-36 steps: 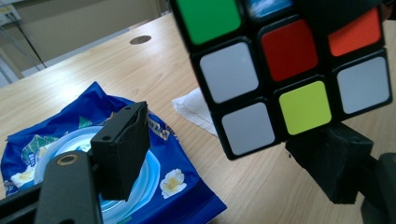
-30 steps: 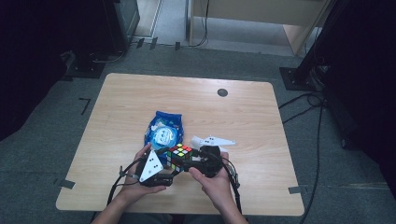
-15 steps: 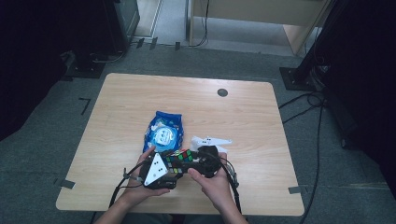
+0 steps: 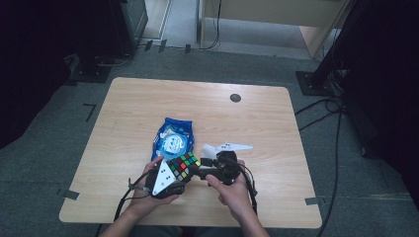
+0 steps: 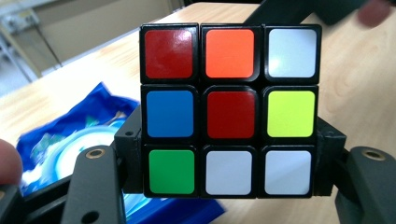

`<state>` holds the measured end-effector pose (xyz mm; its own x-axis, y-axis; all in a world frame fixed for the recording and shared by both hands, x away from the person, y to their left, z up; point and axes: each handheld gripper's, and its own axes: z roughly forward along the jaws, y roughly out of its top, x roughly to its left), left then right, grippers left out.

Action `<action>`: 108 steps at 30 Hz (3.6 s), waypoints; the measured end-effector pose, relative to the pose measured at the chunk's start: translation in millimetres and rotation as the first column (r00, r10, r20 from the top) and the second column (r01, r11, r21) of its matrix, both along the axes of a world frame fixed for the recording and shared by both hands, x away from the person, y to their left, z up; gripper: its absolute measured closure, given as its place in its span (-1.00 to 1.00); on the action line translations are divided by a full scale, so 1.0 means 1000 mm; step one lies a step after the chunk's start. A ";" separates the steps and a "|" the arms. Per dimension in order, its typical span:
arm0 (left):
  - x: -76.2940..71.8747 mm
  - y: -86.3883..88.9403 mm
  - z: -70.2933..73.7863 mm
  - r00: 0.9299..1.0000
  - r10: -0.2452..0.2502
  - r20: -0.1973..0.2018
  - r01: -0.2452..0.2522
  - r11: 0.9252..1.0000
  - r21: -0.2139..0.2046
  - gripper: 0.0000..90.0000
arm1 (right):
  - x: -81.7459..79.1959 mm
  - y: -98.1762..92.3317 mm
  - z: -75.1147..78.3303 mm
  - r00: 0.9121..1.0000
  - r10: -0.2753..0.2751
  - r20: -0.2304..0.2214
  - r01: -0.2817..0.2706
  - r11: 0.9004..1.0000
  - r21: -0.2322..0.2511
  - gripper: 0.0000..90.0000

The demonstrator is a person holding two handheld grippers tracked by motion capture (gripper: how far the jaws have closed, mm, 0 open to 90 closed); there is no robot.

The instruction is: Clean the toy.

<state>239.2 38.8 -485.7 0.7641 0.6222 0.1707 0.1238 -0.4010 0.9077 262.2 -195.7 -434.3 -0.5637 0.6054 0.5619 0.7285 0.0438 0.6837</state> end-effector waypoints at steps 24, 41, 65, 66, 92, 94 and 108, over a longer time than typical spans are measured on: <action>0.008 0.013 0.000 0.999 0.018 -0.050 -0.021 0.999 -0.042 -0.25 | 0.021 -0.017 -0.081 0.919 -0.306 0.249 0.392 0.775 -0.496 0.69; 0.001 0.000 -0.006 0.993 -0.095 -0.070 0.095 0.995 -0.017 -0.25 | -0.014 0.011 -0.015 0.936 -0.019 0.353 0.035 0.999 -0.039 0.98; 0.004 0.010 0.000 0.993 -0.085 -0.079 0.079 0.994 -0.070 -0.25 | -0.004 -0.003 -0.022 0.977 -0.024 0.214 0.022 1.000 0.010 0.97; 0.003 0.008 0.000 0.993 -0.093 -0.077 0.088 0.994 -0.067 -0.25 | -0.003 -0.005 -0.023 0.979 -0.038 0.203 0.036 0.999 0.015 0.97; 0.011 0.023 0.008 0.996 -0.041 -0.078 0.032 0.992 -0.122 -0.25 | 0.008 -0.032 -0.036 0.957 -0.223 0.188 0.250 0.958 -0.137 0.58; 0.012 0.023 0.008 0.996 -0.040 -0.080 0.029 0.991 -0.130 -0.25 | 0.006 -0.032 -0.030 0.951 -0.246 0.185 0.265 0.961 -0.085 0.36; 0.005 0.013 0.010 0.998 -0.023 -0.052 0.016 0.991 -0.135 -0.25 | -0.020 0.024 -0.004 0.977 -0.170 0.128 0.161 0.984 0.077 -0.51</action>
<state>243.8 52.3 -476.0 0.7818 0.6219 0.0455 0.1667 -0.2787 0.9458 241.8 -171.6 -438.4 -0.5310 0.6612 0.5299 0.6240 -0.1179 0.7725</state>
